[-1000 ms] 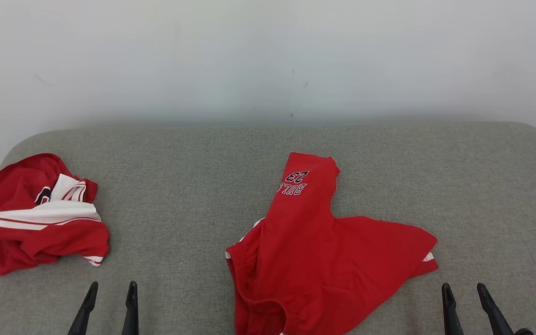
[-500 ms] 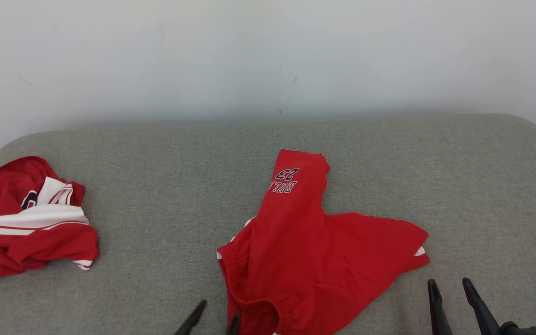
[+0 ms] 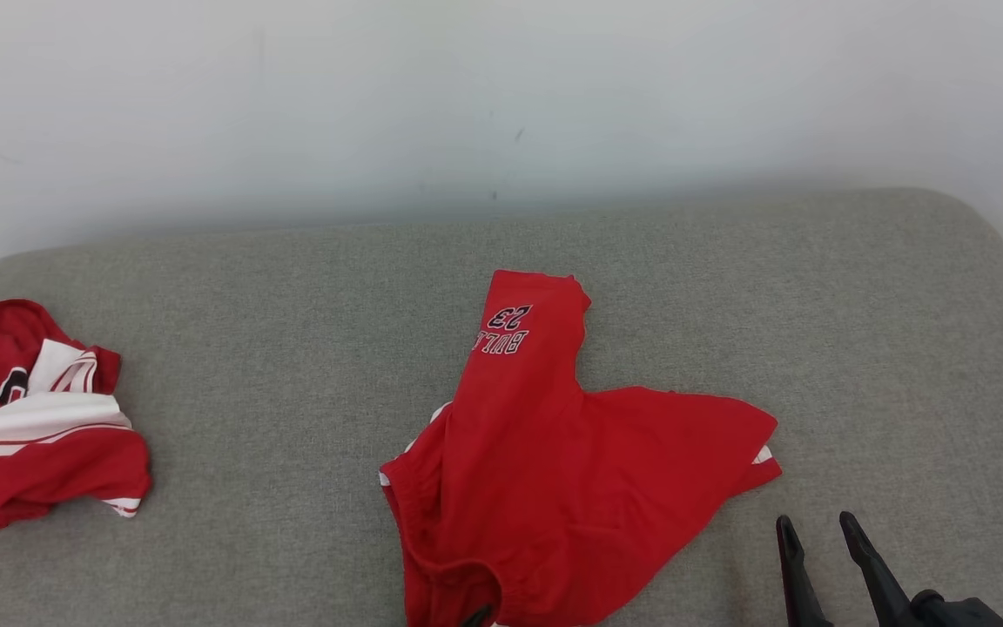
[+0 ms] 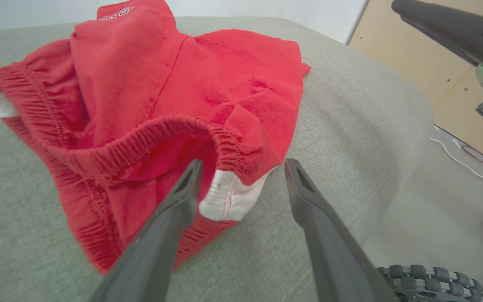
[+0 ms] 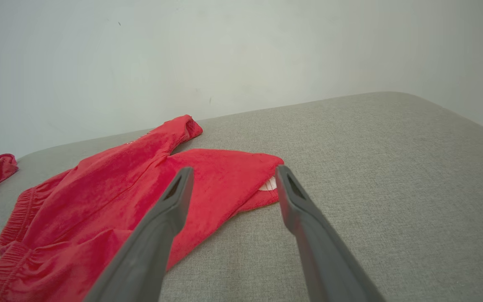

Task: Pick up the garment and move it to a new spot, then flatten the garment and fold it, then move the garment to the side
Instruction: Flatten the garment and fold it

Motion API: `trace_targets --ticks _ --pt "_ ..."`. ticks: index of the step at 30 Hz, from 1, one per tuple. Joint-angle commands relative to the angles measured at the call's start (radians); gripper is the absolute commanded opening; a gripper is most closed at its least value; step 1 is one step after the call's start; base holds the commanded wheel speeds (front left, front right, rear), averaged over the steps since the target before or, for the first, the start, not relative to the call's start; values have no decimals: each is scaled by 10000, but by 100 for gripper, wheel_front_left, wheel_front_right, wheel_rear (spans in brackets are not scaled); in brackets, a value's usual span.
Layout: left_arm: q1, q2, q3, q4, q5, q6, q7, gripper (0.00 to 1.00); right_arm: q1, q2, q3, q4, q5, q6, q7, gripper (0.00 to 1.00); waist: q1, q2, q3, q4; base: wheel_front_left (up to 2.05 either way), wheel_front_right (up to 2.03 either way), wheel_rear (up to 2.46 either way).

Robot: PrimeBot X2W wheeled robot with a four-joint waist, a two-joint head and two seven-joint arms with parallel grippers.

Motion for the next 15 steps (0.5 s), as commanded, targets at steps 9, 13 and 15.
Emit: trace_targets --ticks 9,13,15 --pt "-742 -310 745 208 -578 12 -34 0 -115 -24 -47 51 -2 6 -4 100 0 -1 -7 106 0 0 0" --pt "-383 -145 2233 -670 -268 65 -34 0 -72 -34 -78 38 -1 6 -4 100 0 -1 -16 296 0 0 0" --pt "-114 5 3149 -1163 -163 110 -34 0 -55 -34 -112 37 -8 6 -2 100 0 -1 -17 392 0 0 0"
